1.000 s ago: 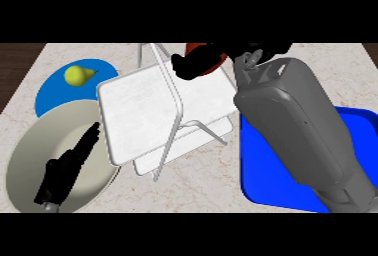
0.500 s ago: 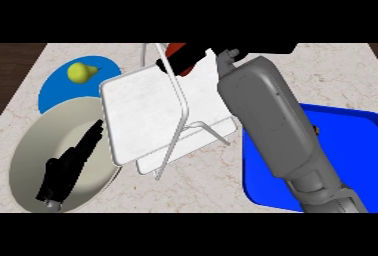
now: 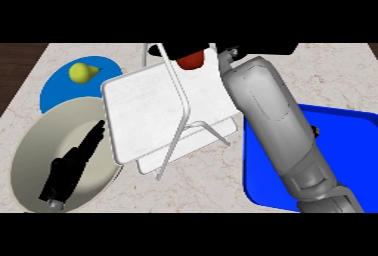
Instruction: Pick the bell pepper from the tray and place it in the tiered shelf
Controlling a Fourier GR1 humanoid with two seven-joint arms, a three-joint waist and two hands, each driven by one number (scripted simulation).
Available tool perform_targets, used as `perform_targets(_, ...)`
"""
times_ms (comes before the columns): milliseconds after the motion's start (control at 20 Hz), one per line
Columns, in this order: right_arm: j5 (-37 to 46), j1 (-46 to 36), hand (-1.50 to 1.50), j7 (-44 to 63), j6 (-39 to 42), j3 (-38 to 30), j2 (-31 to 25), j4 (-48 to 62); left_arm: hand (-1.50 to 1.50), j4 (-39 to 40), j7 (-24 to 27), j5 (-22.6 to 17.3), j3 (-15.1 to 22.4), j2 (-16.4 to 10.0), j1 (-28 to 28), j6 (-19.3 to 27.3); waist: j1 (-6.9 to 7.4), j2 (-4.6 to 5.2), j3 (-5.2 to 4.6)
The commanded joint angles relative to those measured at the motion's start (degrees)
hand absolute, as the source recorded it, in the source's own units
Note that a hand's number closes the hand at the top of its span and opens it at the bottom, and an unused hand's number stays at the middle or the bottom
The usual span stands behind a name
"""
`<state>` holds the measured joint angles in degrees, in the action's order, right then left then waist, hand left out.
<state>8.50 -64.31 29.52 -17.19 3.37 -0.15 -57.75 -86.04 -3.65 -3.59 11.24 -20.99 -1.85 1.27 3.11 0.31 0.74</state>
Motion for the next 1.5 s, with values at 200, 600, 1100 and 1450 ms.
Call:
perform_targets(200,2.40,0.49,-1.50,-5.05,-15.81,-6.54,-2.65,-2.58,0.00,2.97,0.50,-2.16,-2.02,1.60,-1.09,-0.42,-3.37,-0.32,-0.77)
perform_targets(600,0.84,13.74,-1.50,1.77,-11.24,-12.44,-16.80,-13.94,0.00,0.68,-1.18,-0.91,-1.85,2.35,-2.62,0.91,-6.15,-0.84,-0.68)
perform_targets(1100,-14.57,29.41,-1.50,-5.41,9.99,-24.51,-31.14,-23.64,0.00,0.96,-0.30,1.40,-1.07,4.02,-2.19,1.05,-4.13,-0.24,-0.67)
perform_targets(1450,-18.72,36.74,-1.50,-5.16,17.52,-27.20,-34.54,-27.97,0.00,6.18,1.18,1.74,-1.88,5.05,0.27,-0.86,-4.27,-0.27,-0.75)
